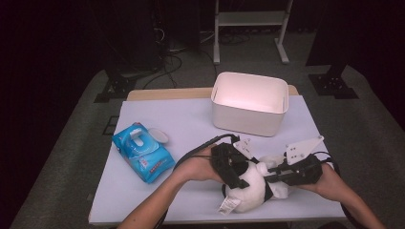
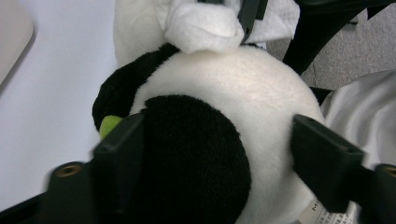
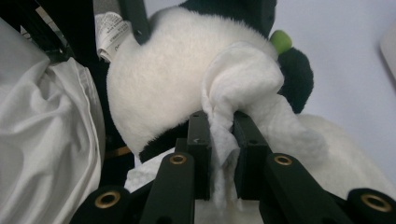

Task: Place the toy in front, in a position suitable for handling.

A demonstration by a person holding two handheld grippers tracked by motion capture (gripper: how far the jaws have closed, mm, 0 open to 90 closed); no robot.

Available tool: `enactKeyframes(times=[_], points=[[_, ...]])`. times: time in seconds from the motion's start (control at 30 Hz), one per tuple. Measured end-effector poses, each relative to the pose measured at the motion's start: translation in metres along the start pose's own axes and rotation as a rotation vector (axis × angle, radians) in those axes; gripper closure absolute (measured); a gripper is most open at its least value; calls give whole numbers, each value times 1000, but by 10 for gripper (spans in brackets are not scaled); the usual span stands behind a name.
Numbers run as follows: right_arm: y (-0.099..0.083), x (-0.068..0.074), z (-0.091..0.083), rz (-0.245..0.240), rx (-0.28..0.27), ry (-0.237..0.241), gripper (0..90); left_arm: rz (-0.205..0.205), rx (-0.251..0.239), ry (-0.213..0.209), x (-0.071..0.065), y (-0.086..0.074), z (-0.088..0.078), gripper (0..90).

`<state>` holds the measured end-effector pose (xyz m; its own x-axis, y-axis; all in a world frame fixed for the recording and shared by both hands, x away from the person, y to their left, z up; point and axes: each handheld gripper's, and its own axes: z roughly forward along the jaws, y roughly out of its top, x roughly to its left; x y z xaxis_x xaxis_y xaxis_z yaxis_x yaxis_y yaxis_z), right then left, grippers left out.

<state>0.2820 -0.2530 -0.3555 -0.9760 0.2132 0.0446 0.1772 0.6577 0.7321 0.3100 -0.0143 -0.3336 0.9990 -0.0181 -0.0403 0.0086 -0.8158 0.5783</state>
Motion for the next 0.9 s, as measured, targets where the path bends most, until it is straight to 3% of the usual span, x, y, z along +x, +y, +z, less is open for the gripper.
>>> enactKeyframes(times=[0.07, 0.13, 0.23, 0.4, 0.5, 0.67, 0.9], points=[[3, -4, -6, -16, -25, -1, 786, 53, -22, -3, -2, 3, -4, 407], [9, -10, -13, -16, -64, -16, 786, 97, -35, 2, -5, 8, -6, 444], [14, -21, -12, -21, -42, -29, 786, 148, -11, 41, -7, 17, -8, 468], [10, -31, -12, 25, -50, -6, 786, 162, 10, 42, 6, 25, -13, 483], [7, -34, -13, 44, -52, -8, 786, 149, 14, 32, 16, 27, -15, 485], [6, -35, -15, 57, -49, -8, 785, 172, 46, 47, 19, 33, -17, 497], [9, -36, -15, 56, -56, 9, 785, 155, 54, 69, 23, 34, -23, 507]])
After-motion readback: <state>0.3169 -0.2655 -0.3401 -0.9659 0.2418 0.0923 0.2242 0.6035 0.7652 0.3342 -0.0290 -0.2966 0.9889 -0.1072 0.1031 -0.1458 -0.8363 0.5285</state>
